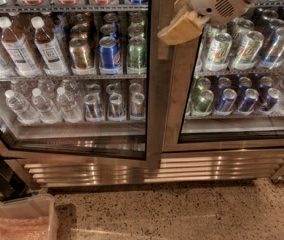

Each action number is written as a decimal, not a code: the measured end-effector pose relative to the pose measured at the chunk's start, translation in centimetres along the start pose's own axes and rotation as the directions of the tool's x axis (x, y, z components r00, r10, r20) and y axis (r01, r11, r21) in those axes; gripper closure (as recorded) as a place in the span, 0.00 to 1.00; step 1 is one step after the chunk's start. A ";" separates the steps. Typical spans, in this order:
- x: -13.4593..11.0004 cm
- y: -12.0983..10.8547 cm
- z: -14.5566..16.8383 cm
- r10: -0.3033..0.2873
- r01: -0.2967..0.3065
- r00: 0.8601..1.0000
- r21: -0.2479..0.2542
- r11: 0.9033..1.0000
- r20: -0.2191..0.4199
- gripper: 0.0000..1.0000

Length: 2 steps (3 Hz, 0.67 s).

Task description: Open left fridge door

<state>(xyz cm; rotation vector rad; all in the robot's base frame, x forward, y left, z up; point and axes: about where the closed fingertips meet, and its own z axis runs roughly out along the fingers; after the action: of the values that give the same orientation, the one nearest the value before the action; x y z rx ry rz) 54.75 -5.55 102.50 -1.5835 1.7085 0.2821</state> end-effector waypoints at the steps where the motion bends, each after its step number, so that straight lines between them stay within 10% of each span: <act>1: 0.2 0.0 -0.2 0.000 0.000 1.000 0.000 1.000 0.000 1.00; 2: 0.2 3.4 -1.9 0.045 -0.045 0.999 -0.052 0.998 -0.001 0.81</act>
Offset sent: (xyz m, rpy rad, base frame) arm -0.1423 -0.0226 0.0002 0.0576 0.2721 0.0101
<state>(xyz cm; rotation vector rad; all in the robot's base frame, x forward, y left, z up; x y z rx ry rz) 50.88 -6.25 102.54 -1.5836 1.7508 0.3522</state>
